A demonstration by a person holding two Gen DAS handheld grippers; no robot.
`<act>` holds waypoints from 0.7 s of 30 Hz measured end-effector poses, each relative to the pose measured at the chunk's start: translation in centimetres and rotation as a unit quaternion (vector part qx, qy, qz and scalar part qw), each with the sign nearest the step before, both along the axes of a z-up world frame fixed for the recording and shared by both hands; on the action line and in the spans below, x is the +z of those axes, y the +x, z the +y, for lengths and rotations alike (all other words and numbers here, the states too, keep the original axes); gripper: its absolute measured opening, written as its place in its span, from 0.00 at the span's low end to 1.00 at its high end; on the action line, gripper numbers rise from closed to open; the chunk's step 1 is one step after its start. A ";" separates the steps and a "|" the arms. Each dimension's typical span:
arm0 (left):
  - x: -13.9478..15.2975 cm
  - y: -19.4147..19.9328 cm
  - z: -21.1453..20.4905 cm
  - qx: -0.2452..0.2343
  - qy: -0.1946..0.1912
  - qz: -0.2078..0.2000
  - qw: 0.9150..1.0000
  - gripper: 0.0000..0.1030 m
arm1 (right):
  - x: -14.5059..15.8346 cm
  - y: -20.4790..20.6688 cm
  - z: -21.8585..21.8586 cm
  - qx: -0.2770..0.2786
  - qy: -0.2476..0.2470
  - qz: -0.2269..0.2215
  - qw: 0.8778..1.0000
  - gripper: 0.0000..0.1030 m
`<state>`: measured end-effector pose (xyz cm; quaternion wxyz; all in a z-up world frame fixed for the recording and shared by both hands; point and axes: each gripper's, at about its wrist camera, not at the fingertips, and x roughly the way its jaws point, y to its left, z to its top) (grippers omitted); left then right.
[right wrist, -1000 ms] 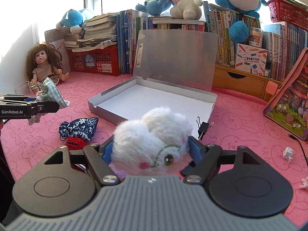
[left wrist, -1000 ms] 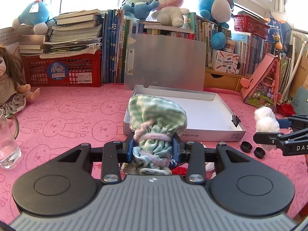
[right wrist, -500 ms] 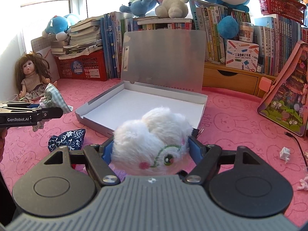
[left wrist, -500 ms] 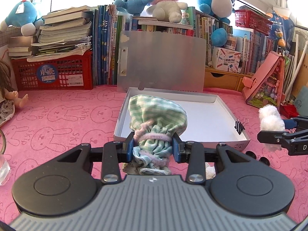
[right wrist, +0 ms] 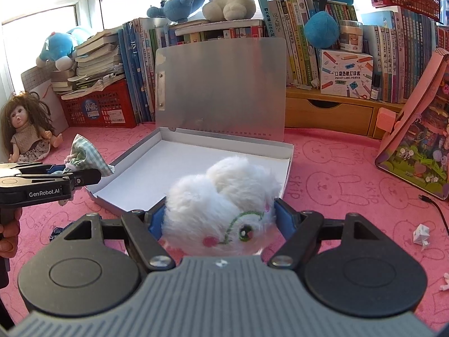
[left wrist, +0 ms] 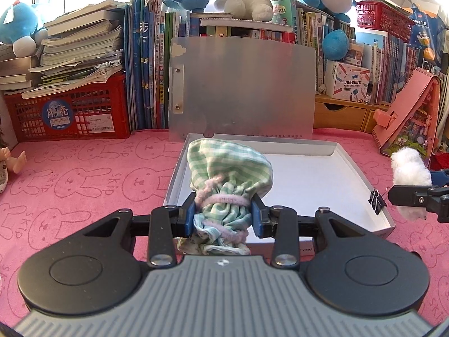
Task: Organize objects
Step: 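Lift the gingham bundle with the left gripper while the right gripper carries the white plush toward the box, then lower both held items into the box and open both grippers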
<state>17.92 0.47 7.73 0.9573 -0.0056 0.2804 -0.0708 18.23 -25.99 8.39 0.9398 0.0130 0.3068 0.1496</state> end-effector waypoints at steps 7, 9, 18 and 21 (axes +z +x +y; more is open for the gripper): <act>-0.9 3.9 -0.2 0.017 -0.008 0.020 1.000 0.42 | -0.7 2.8 0.0 -0.014 0.009 0.012 1.000 0.75; -1.3 5.0 -0.3 0.021 -0.004 0.025 0.999 0.42 | -0.8 3.7 0.0 -0.018 0.010 0.014 1.000 0.75; -3.1 8.8 -1.3 0.027 0.010 0.046 0.998 0.42 | -1.8 7.5 0.7 -0.034 0.015 0.034 0.999 0.75; -3.6 9.6 -1.5 0.027 0.015 0.052 0.998 0.42 | -2.4 8.3 1.3 -0.034 0.013 0.043 0.998 0.75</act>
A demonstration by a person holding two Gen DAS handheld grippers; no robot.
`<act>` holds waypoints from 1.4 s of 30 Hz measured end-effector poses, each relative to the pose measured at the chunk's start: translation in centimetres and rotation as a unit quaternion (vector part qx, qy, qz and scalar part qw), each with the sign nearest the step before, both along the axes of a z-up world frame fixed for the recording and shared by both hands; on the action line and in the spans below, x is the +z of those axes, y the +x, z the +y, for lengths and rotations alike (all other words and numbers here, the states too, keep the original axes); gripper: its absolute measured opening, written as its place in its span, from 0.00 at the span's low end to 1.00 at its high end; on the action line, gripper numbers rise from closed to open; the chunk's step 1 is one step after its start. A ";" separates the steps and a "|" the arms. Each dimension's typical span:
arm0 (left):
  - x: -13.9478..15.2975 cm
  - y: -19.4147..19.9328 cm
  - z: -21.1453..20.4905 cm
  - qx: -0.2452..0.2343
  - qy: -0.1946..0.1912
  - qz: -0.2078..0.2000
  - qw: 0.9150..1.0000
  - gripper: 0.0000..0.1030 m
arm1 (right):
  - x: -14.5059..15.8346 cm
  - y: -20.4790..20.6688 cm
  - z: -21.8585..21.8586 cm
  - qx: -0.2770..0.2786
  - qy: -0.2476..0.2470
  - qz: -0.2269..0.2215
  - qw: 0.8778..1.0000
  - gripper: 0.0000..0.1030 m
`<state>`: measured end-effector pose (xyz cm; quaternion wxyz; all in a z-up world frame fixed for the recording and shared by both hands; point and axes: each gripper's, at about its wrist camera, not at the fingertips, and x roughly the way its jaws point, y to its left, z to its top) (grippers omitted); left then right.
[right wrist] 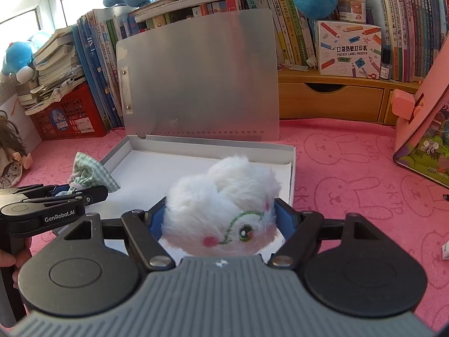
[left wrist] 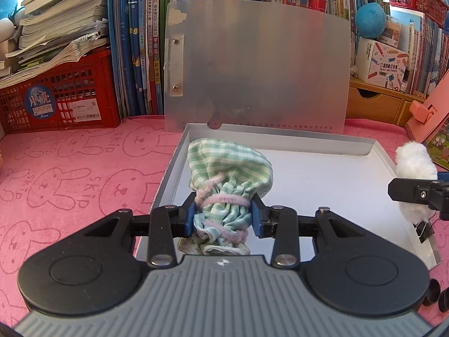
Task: Organize objects
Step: 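Lower both held items into the box and open both grippers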
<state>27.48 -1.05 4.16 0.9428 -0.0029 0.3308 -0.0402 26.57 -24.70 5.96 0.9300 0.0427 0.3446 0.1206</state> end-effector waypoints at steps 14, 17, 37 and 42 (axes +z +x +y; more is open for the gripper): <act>-2.3 1.6 -0.2 -0.002 0.013 0.049 0.999 0.43 | -2.1 1.0 1.3 0.010 -0.004 0.032 0.999 0.75; -2.5 1.7 -0.4 -0.003 0.018 0.051 0.999 0.43 | -2.3 1.1 1.5 0.012 -0.006 0.036 0.999 0.75; -2.5 1.7 -0.3 -0.006 0.020 0.050 0.999 0.43 | -2.9 1.1 1.4 0.014 -0.012 0.039 0.999 0.76; -2.3 1.5 -0.3 -0.008 0.023 0.052 0.998 0.50 | -2.7 0.9 1.4 0.016 -0.009 0.037 0.999 0.83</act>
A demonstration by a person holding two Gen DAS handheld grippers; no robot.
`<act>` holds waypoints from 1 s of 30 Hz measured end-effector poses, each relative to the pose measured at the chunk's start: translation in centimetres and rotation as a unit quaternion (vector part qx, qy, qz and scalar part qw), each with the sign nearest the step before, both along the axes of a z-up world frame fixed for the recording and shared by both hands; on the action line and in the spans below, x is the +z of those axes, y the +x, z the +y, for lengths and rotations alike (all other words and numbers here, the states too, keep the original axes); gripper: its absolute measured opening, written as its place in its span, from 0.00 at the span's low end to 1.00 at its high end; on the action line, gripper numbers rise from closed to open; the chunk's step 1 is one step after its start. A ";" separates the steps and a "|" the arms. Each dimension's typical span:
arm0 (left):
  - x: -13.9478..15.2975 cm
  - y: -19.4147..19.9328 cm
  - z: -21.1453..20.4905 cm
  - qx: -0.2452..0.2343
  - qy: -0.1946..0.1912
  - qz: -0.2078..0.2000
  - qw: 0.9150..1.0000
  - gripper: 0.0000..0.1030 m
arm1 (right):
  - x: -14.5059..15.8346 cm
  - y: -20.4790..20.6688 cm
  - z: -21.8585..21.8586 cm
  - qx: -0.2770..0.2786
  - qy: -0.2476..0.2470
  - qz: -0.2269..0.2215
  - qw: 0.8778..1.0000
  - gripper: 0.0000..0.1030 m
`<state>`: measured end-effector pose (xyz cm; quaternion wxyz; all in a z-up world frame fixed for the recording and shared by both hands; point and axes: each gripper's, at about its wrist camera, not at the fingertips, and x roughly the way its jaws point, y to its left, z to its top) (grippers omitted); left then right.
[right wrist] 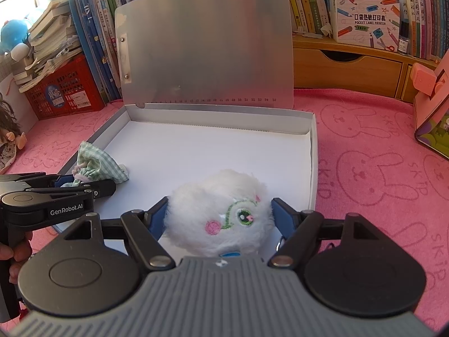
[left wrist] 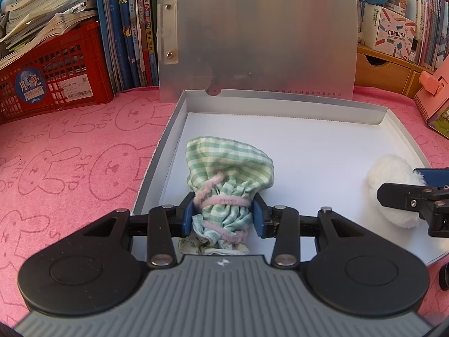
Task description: Organize objects
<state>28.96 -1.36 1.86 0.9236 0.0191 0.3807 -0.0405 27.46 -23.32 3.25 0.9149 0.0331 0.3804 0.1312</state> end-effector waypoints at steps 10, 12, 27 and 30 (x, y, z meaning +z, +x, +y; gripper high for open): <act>2.6 -2.5 -0.4 -0.023 0.024 -0.050 0.998 0.82 | 2.0 -1.7 -0.4 0.004 0.000 -0.030 1.000 0.91; 3.2 -3.4 -0.4 -0.028 0.029 -0.057 0.998 0.83 | 2.5 -2.4 -0.6 0.007 -0.001 -0.040 0.999 0.92; 5.3 -13.9 3.5 -0.044 -0.009 -0.102 0.994 0.92 | 3.2 -11.3 -2.9 0.066 -0.032 -0.081 0.994 0.95; 4.7 -16.2 4.5 -0.040 -0.010 -0.103 0.994 0.93 | 2.5 -12.6 -2.7 0.078 -0.035 -0.079 0.993 0.95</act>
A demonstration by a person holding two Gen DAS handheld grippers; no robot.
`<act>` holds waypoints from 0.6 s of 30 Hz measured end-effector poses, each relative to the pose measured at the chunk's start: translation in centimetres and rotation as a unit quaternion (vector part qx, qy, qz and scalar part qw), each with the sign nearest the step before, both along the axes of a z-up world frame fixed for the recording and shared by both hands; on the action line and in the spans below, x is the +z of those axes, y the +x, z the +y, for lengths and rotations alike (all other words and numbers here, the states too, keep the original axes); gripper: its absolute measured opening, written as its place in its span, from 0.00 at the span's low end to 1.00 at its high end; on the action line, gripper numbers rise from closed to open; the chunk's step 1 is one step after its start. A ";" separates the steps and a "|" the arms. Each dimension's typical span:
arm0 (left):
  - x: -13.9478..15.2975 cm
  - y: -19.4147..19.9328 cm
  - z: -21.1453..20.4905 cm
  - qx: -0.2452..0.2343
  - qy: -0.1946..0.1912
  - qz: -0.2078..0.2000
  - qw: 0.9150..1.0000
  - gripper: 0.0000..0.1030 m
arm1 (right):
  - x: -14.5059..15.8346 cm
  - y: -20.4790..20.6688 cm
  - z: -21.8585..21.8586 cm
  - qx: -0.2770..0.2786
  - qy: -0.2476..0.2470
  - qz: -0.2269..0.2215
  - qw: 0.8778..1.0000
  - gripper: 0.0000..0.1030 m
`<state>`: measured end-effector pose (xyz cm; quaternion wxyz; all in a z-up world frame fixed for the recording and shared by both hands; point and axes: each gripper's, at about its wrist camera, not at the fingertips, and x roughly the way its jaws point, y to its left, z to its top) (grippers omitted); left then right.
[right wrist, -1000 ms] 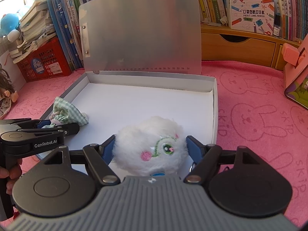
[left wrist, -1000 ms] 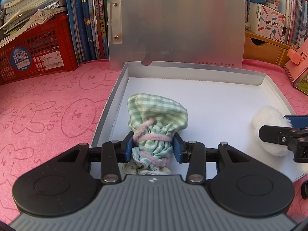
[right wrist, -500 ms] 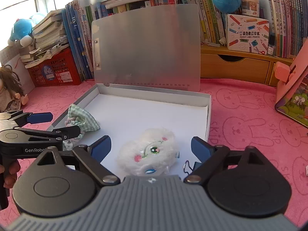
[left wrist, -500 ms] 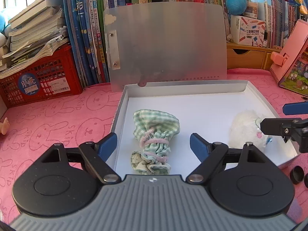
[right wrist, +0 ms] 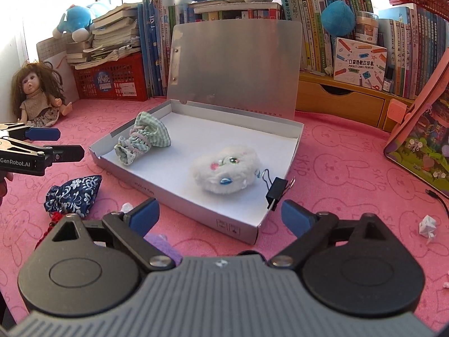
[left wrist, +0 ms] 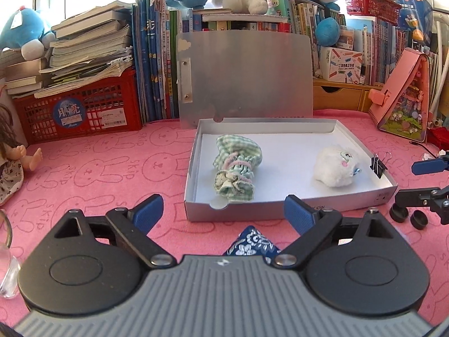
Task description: Organize objects
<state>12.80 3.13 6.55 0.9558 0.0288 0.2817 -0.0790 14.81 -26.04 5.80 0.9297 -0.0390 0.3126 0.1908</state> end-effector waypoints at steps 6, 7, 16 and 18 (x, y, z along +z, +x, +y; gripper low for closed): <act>-1.8 -3.5 1.5 0.005 0.000 0.009 1.000 0.93 | -1.2 -2.2 0.7 0.025 -0.005 0.005 1.000 0.95; -2.1 -3.7 1.6 0.004 0.000 0.012 1.000 0.93 | -1.4 -2.5 1.0 0.031 -0.010 0.005 0.999 0.95; -4.4 -3.4 1.2 -0.003 0.007 0.040 0.999 0.93 | -2.8 -4.1 3.3 0.083 -0.045 0.005 0.996 0.95; -4.5 -3.0 1.2 -0.001 0.000 0.043 0.999 0.93 | -3.1 -4.1 3.7 0.088 -0.052 0.006 0.995 0.95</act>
